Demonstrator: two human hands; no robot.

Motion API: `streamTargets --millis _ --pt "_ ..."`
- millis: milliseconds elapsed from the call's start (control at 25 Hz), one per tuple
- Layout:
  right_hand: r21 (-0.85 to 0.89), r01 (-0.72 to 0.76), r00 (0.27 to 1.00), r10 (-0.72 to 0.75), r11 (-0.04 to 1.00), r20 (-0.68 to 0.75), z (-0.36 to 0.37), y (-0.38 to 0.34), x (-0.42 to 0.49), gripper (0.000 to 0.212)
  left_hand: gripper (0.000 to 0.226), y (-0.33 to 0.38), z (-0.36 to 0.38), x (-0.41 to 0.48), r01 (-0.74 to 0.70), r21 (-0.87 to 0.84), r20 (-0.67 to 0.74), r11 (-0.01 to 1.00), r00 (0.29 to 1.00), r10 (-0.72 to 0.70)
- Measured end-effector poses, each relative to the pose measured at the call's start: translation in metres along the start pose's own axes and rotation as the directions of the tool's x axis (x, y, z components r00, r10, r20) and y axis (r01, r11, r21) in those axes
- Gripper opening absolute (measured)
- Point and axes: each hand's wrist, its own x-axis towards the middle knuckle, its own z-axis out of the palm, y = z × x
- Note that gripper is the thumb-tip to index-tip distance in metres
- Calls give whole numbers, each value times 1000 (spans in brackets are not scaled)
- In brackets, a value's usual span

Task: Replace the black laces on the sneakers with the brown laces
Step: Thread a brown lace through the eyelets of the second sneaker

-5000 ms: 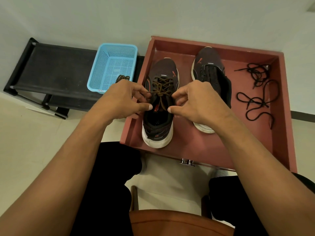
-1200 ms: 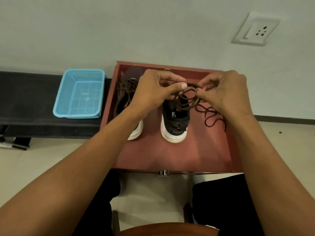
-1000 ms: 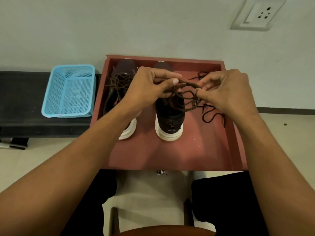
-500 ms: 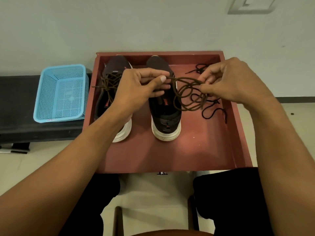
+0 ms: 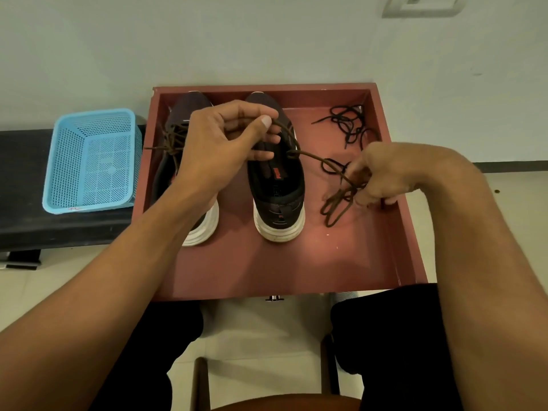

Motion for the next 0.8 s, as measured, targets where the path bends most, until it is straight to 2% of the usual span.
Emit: streamTargets --millis 40,80,160,240,320,400,520,680,800 --pt "10 78 990 -76 997 -117 -4 1 -2 24 19 0 1 0 1 4 12 1000 1000 -1" --pt "64 188 950 -165 980 -264 -7 0 -5 25 19 0 1 1 4 8 18 1000 1000 -4" --pt "233 476 808 -316 848 -498 -8 -13 -9 22 20 -1 3 2 14 25 16 1000 1000 -15" --pt "325 619 737 -388 715 -553 0 -34 -7 30 18 -3 6 3 9 69 2 998 1000 -9" --pt "236 613 725 -419 754 -548 11 -49 6 40 17 -3 11 4 -20 169 -38 985 999 27" --pt "150 562 725 -398 813 -561 16 -52 16 34 25 -6 14 7 -43 289 -95 956 993 74" --pt "279 592 729 -355 756 -585 11 -45 17 14 39 -9 11 14 -44 379 -156 924 982 110" --pt "265 586 711 -328 766 -623 9 -37 20 14 43 -11 12 13 -59 434 -104 899 988 115" --pt "344 559 689 -191 755 -700 9 -32 31 14 33 -16 16 12 -158 624 -39 766 972 232"
